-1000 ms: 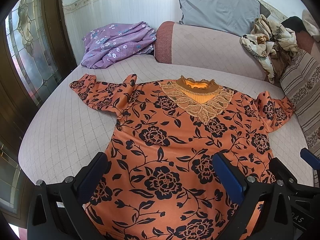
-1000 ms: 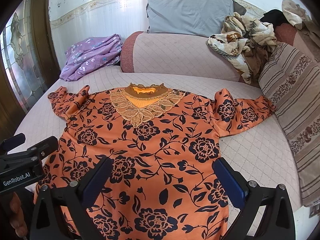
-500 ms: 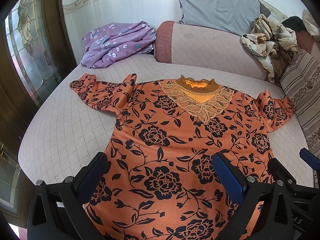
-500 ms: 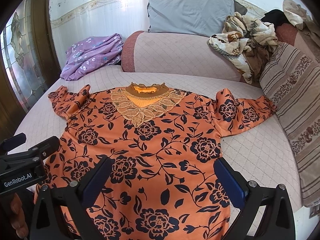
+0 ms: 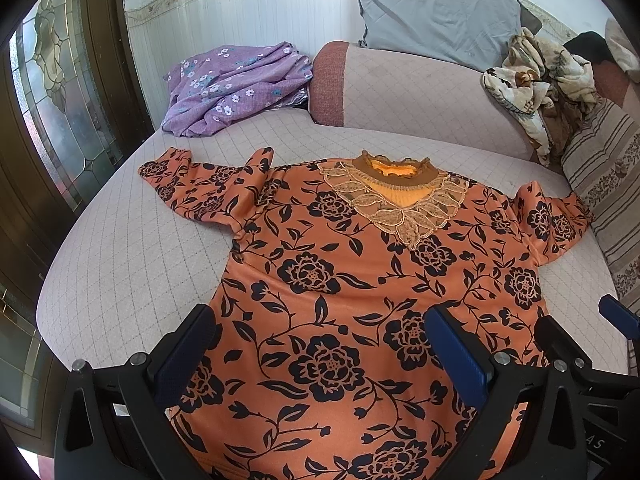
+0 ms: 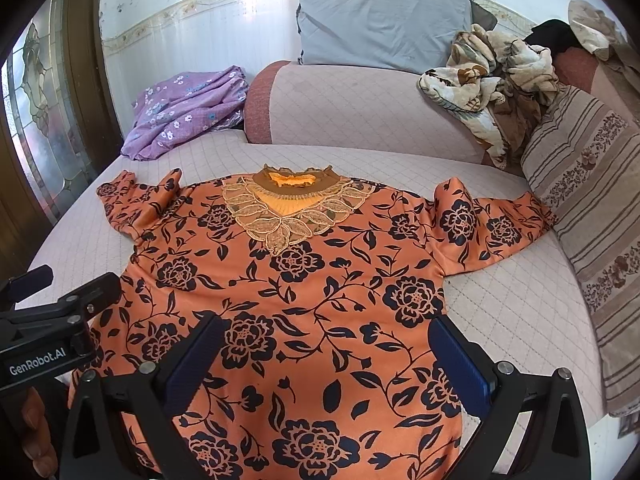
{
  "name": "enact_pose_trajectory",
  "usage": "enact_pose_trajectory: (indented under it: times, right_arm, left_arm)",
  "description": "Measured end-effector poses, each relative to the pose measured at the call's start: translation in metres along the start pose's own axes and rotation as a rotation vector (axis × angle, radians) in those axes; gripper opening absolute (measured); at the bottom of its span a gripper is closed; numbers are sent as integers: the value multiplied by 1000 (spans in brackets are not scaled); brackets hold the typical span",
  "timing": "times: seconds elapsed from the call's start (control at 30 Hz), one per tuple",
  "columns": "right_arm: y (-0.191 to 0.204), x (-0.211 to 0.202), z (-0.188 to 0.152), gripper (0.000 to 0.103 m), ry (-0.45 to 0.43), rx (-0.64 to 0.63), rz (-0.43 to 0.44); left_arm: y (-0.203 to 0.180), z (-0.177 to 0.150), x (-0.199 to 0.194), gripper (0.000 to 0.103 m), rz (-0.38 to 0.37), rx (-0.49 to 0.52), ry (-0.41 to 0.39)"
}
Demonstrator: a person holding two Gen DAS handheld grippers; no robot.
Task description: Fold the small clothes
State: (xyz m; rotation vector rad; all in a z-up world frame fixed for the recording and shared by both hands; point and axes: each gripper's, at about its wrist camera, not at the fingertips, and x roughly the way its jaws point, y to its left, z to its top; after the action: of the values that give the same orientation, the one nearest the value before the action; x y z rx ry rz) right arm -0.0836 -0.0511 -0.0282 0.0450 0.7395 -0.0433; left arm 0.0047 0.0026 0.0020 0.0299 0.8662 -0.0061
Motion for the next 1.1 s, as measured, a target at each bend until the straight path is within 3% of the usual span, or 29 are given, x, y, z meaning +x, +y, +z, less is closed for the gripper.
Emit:
enact_pose_trajectory:
  times: [0.37,0.73,0.9,1.1]
  right_arm:
    - [1,6,1,103,8,-3,5]
    - [-24,28,-3,103,36,54,16]
    - [-92,52,1,103,49,221,62]
    - [-272,124,21,103,36,635,55]
  left_arm:
    - [0,3,9,103,0,1,13]
    - [-1,2,39,103,-3,4,60]
    - [33,-4,79,103,7,-70,113]
    - [98,0,125,103,149,-187,116]
